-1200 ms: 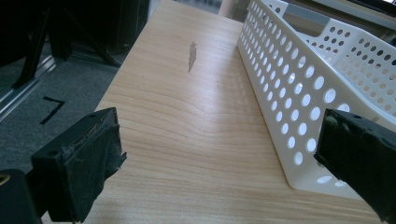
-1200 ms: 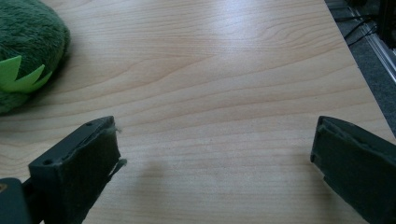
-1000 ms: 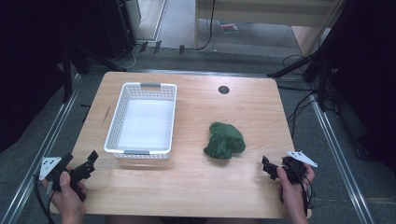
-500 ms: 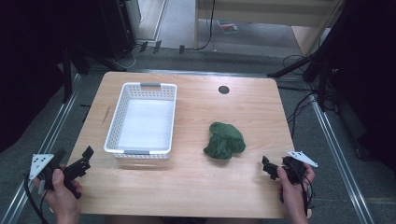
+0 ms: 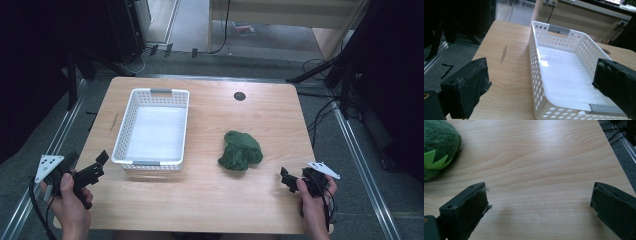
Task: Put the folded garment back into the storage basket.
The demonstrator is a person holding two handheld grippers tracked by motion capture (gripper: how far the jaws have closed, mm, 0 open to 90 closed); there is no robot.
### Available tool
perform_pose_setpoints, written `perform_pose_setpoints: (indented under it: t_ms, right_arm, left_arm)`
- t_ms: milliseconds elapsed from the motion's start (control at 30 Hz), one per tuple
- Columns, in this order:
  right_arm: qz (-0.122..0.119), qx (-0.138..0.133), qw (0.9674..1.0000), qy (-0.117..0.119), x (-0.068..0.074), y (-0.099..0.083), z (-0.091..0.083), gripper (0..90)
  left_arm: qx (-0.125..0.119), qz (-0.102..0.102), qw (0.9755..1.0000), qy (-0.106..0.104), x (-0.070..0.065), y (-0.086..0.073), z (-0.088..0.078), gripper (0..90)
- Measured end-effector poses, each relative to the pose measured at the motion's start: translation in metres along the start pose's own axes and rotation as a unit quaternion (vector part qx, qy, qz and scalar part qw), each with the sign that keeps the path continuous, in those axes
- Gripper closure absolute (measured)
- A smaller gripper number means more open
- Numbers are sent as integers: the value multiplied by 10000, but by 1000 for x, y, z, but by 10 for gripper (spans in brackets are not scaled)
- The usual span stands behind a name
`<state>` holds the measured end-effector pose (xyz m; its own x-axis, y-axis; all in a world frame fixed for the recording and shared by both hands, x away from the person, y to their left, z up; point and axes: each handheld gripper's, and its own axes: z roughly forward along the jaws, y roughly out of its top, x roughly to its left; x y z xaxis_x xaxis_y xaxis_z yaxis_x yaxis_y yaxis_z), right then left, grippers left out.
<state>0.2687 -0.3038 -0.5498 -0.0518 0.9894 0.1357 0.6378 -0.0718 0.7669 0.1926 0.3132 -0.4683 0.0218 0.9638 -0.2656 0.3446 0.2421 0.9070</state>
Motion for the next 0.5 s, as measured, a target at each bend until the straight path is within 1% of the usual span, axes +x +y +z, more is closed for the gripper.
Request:
perform_pose_setpoints:
  t_ms: [33, 100, 167, 200, 233, 267, 300, 333, 367, 400, 433, 467, 500]
  right_arm:
    - [0, 0, 10000, -2, 0, 0, 0, 14]
    - [-4, -2, 10000, -5, 0, 0, 0, 14]
    - [-4, -1, 10000, -8, 0, 0, 0, 14]
    - [-4, -1, 10000, -8, 0, 0, 0, 14]
    - [1, 4, 10000, -11, 0, 0, 0, 14]
    - [0, 4, 10000, -12, 0, 0, 0, 13]
    - [1, 7, 10000, -15, 0, 0, 0, 14]
    - [-1, 6, 10000, -17, 0, 0, 0, 13]
    - [1, 9, 10000, -18, 0, 0, 0, 14]
    - [3, 7, 10000, -19, 0, 0, 0, 13]
    - [3, 7, 10000, -19, 0, 0, 0, 13]
    - [3, 6, 10000, -16, 0, 0, 0, 14]
    - [6, 7, 10000, -18, 0, 0, 0, 13]
  left_arm:
    - [-6, 0, 10000, -36, -3, 1, 1, 6]
    - [68, 34, 9999, -77, -9, 3, 2, 6]
    - [101, 102, 9998, -139, -17, 6, 4, 6]
    - [101, 102, 9998, -139, -17, 6, 4, 6]
    - [138, 169, 9995, -213, -25, 7, 7, 6]
    - [138, 169, 9995, -213, -25, 7, 7, 6]
    - [230, 275, 9989, -289, -36, 8, 10, 6]
    - [253, 298, 9987, -339, -41, 9, 12, 6]
    - [253, 298, 9987, -339, -41, 9, 12, 6]
    - [304, 340, 9980, -432, -50, 10, 16, 6]
    - [304, 340, 9980, -432, -50, 10, 16, 6]
    - [369, 400, 9973, -493, -59, 12, 20, 6]
    - [391, 417, 9969, -540, -64, 12, 22, 6]
